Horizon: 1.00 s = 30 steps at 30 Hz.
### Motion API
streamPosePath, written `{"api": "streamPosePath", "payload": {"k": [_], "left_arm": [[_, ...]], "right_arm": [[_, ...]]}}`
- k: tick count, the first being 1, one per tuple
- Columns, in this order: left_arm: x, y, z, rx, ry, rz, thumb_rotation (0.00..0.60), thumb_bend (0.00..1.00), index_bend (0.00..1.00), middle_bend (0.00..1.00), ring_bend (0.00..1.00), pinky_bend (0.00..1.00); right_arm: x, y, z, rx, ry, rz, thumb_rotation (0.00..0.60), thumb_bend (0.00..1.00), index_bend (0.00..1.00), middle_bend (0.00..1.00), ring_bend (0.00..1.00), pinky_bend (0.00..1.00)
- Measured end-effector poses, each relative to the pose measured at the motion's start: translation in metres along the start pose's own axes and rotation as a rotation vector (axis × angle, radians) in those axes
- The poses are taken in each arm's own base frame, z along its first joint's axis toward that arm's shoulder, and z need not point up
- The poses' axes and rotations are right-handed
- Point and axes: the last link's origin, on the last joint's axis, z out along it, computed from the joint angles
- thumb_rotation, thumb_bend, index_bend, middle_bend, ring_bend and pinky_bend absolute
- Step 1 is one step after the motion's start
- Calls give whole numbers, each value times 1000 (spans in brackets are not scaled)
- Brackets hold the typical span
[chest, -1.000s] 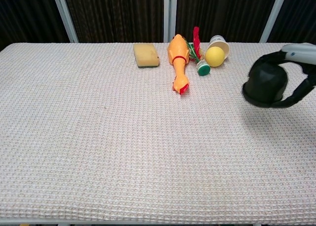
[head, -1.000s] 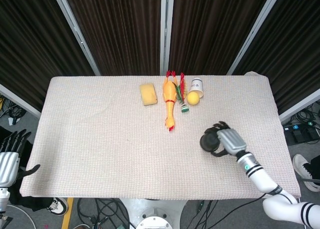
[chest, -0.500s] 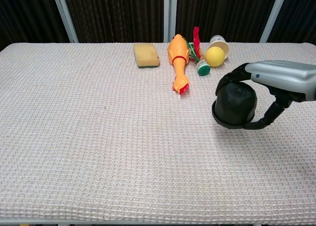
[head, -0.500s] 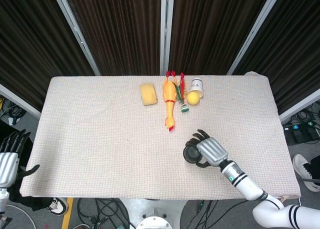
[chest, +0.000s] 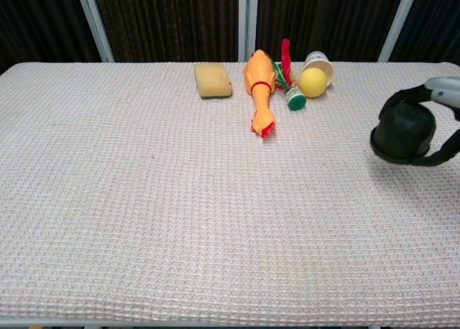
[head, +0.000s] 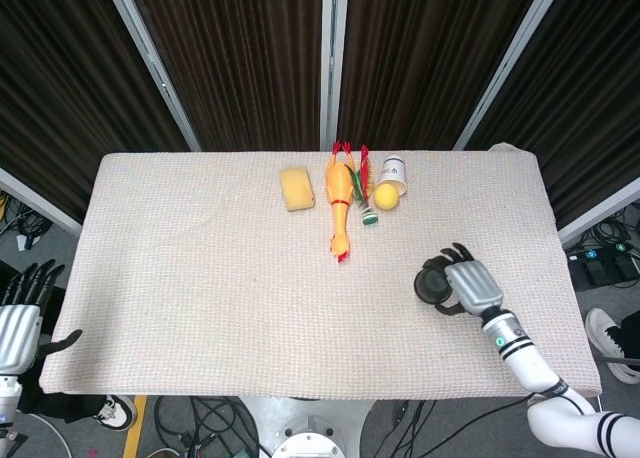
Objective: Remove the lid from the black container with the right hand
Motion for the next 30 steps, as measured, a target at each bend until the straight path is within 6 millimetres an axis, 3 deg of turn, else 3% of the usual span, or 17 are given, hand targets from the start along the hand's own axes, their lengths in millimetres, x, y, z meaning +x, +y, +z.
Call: {"api": "streamPosePath", "payload": {"k": [2, 4, 12, 24, 30], "left_arm": [[1, -1, 0, 0, 0, 3, 600, 114, 89, 41, 0, 101], [2, -1, -1, 2, 1, 2, 600, 113, 89, 41, 0, 101], [-3, -1, -1, -2, -8, -7, 600, 114, 89, 41, 0, 100], [0, -2, -2, 9, -7, 4, 600, 114, 89, 41, 0, 101], [-2, -4, -4, 4, -12, 5, 600, 114, 89, 41, 0, 100]], "right_arm": [[-9, -15, 1, 56, -6, -5, 600, 116, 347, 423, 101, 0], [-12, -15, 2, 57, -2, -3, 600, 116, 347, 423, 101, 0], [-10, 51, -9, -154, 20, 14, 600, 116, 347, 423, 101, 0], [-30, 43, -1, -119, 2, 11, 600, 121, 339, 417, 96, 0], [-36, 44, -1, -127, -18, 27, 600, 53, 206, 322, 15, 0]]}}
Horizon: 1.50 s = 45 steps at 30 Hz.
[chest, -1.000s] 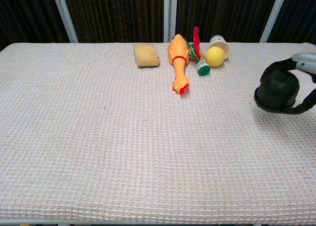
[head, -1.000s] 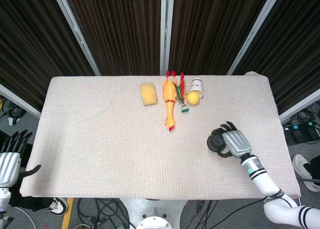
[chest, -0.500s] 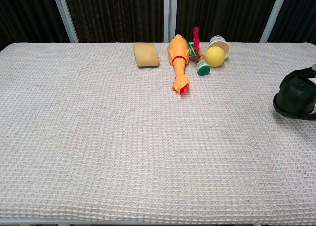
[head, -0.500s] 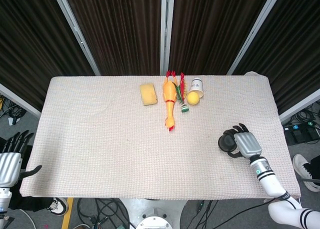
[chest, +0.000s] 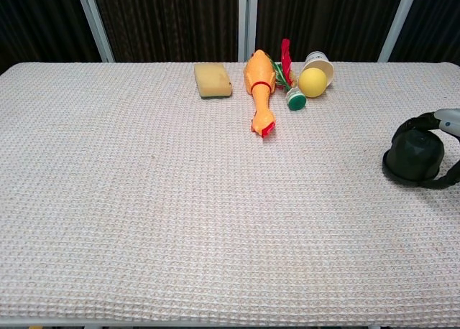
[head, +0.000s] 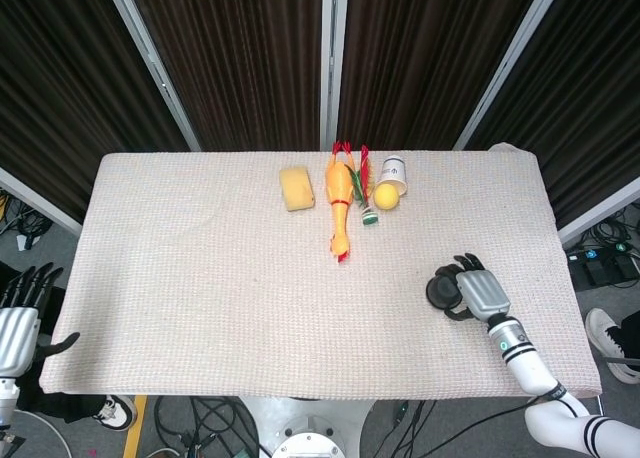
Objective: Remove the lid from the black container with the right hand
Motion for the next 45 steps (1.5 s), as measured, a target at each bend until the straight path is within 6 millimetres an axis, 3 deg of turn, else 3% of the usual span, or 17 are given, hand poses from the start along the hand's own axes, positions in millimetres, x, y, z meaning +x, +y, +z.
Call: {"api": "streamPosePath", "payload": {"k": [3, 8, 18, 34, 45], "left_arm": [[0, -1, 0, 2, 2, -2, 600, 114, 89, 41, 0, 100], [-1, -2, -3, 7, -2, -2, 600, 114, 89, 41, 0, 101], [0, -2, -4, 1, 3, -7, 600, 114, 89, 41, 0, 101], [-1, -2, -4, 4, -5, -2, 600, 113, 89, 41, 0, 101], [-3, 0, -3, -4, -10, -5, 600, 114, 89, 41, 0, 101]], "right_arm": [[0, 1, -1, -1, -13, 2, 600, 2, 117, 254, 0, 0], [-1, 2, -2, -10, -47, -3, 600, 0, 32, 164, 0, 0], [16, -3, -11, 6, 6, -8, 600, 0, 22, 174, 0, 0], [15, -4, -11, -9, -5, 0, 600, 0, 196, 278, 0, 0], [16, -10, -8, -3, 12, -3, 600, 25, 243, 344, 0, 0]]}}
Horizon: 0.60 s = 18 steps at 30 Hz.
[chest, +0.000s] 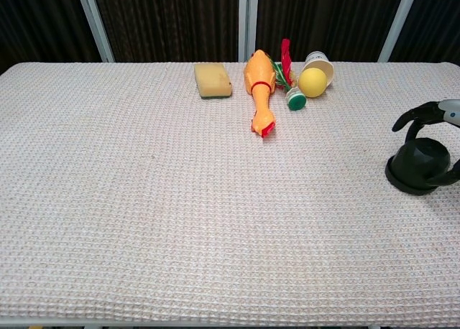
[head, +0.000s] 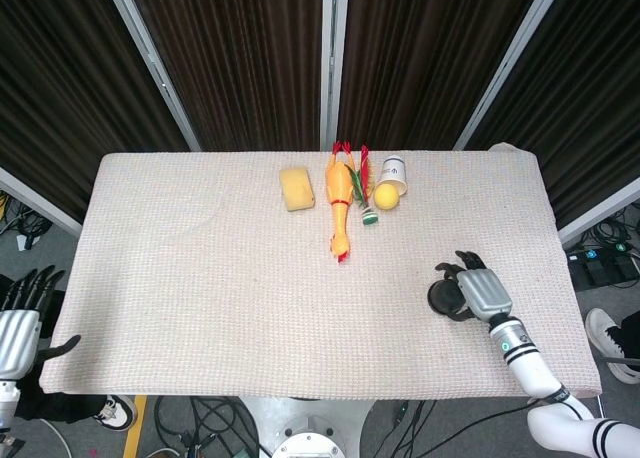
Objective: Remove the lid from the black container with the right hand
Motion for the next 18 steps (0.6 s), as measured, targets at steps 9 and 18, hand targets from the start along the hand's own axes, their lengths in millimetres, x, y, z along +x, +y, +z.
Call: {"api": "streamPosePath", "payload": {"k": [9, 18], "left_arm": [[1, 2, 3, 1, 2, -1, 600, 114, 89, 41, 0, 100], [1, 4, 4, -2, 2, 1, 600, 114, 89, 41, 0, 101]], "right_arm": [[3, 0, -1, -2, 21, 5, 600, 52, 261, 384, 0, 0], [22, -4, -7, 17, 81, 27, 600, 54, 262, 389, 0, 0]]}}
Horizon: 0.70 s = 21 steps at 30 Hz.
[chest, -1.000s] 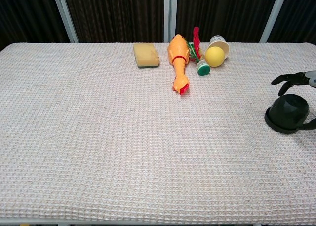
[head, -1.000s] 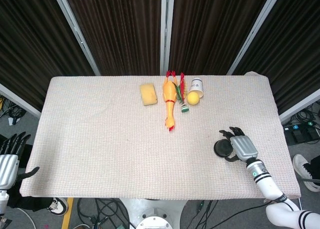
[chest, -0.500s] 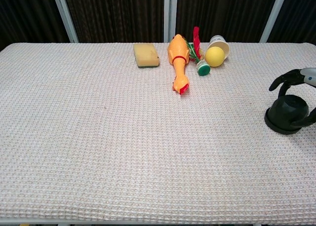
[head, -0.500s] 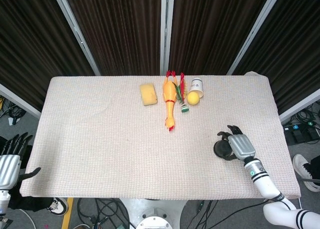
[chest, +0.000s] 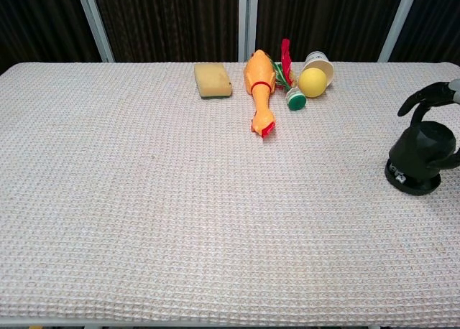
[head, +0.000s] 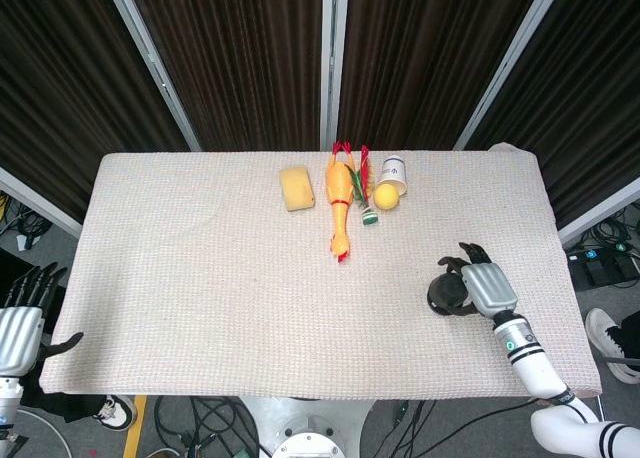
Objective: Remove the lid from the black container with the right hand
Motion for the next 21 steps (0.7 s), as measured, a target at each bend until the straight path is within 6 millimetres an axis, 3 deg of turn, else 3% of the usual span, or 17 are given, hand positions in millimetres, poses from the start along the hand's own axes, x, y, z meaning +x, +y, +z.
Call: {"api": "streamPosePath", "payload": {"k": [5, 10, 21], "left_arm": [[0, 1, 1, -1, 1, -1, 600, 114, 89, 41, 0, 101], [0, 3, 2, -3, 1, -1, 600, 114, 89, 41, 0, 101], [-1, 5, 3, -4, -6, 4, 600, 114, 89, 41, 0, 101]], "right_arm": [[23, 1, -7, 6, 76, 21, 600, 59, 261, 397, 0, 0], [33, 22, -15, -55, 112, 35, 600, 61, 262, 398, 0, 0], [14, 70, -27, -192, 78, 47, 600, 64, 262, 398, 0, 0]]}}
